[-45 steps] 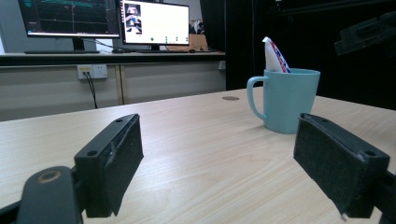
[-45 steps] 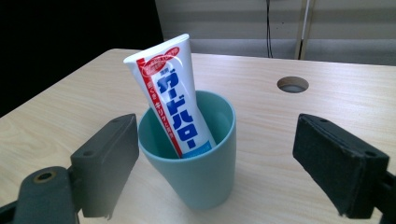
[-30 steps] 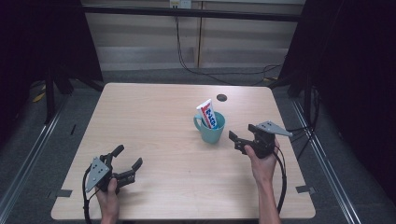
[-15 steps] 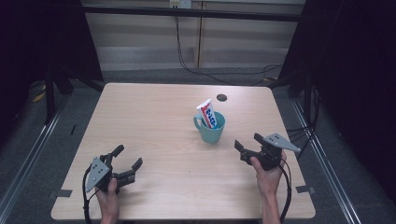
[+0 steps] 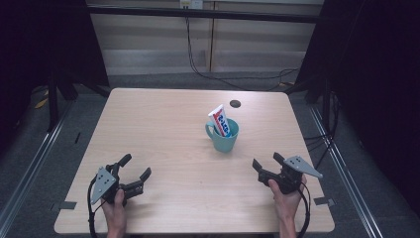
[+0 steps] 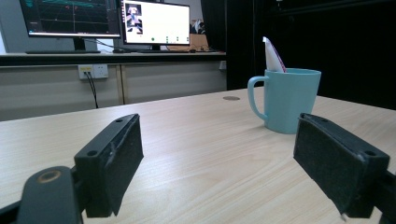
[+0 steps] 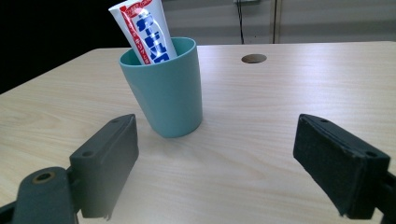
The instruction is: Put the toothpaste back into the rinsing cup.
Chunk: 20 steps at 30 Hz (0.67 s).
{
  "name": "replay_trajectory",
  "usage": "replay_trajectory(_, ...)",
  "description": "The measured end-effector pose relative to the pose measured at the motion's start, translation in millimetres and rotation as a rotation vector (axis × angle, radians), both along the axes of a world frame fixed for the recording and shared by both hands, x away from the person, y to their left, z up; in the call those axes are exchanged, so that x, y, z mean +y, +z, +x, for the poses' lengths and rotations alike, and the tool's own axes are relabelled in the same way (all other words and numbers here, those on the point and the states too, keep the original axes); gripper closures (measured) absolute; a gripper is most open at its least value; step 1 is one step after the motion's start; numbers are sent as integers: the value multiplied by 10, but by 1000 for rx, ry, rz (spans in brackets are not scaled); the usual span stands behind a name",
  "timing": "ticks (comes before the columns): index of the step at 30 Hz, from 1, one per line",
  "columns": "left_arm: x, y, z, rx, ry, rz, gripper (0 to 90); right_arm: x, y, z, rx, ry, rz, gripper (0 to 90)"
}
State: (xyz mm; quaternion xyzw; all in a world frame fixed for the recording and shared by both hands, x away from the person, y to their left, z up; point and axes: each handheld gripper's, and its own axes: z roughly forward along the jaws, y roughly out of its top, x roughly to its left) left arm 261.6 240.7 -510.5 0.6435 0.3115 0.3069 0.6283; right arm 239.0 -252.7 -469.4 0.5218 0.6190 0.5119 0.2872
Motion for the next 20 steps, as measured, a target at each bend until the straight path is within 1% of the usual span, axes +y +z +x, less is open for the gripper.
replay_trajectory(1, 0, 0, 0, 0, 0, 0, 156, -4, -37, -44, -12, -8, 3, 136)
replay_trajectory(4, 0, 0, 0, 0, 0, 0, 156, 5, -83, -89, -18, -13, 6, 137)
replay_trajectory(6, 0, 0, 0, 0, 0, 0, 156, 27, -134, -120, -9, -12, 13, 142)
replay_trajectory(8, 0, 0, 0, 0, 0, 0, 156, 49, -182, -156, -11, -16, 6, 147)
replay_trajectory(10, 0, 0, 0, 0, 0, 0, 156, 67, -267, -200, -16, -26, 6, 151)
replay_trajectory(11, 0, 0, 0, 0, 0, 0, 156, 67, -267, -200, -16, -26, 6, 151)
replay_trajectory(12, 0, 0, -1, 0, 1, 0, 156, 68, -306, -202, -9, -31, -16, 150)
replay_trajectory(16, 1, 0, -1, 0, 0, 1, 156, 56, -314, -205, -16, -31, -7, 142)
replay_trajectory(17, -2, -2, -3, 2, 0, -4, 156, 60, -324, -198, -8, -32, -13, 142)
replay_trajectory(19, -2, -2, -3, 2, 0, -4, 156, 58, -326, -192, -8, -35, -9, 137)
replay_trajectory(20, -2, -2, -3, 2, -1, -4, 155, 58, -333, -181, 1, -31, -1, 136)
